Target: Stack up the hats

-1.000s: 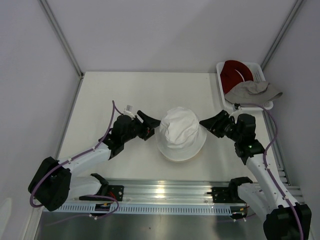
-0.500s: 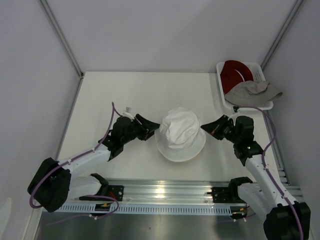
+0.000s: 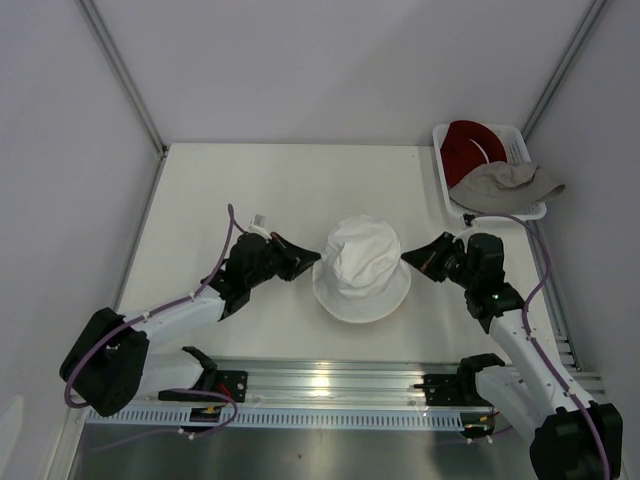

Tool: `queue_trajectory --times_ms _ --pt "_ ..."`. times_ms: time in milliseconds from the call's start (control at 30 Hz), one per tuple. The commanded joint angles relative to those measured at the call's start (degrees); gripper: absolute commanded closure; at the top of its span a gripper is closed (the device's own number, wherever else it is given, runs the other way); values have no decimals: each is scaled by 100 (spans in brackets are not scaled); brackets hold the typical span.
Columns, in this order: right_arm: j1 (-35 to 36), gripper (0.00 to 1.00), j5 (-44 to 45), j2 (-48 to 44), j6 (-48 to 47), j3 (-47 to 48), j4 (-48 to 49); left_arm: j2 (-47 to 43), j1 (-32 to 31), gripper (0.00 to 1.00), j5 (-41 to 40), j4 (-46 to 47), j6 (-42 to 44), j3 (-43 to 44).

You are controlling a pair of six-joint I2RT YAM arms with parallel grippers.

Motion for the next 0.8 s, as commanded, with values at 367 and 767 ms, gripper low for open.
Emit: queue_trajectory --times_ms 367,767 --pt "161 100 738 -118 -708 -381 -707 -738 -642 99 -1909 -1793 1089 -174" --pt "179 94 1098 -408 -1068 -101 -1155 -852 -1329 99 -2885 -2566 1282 27"
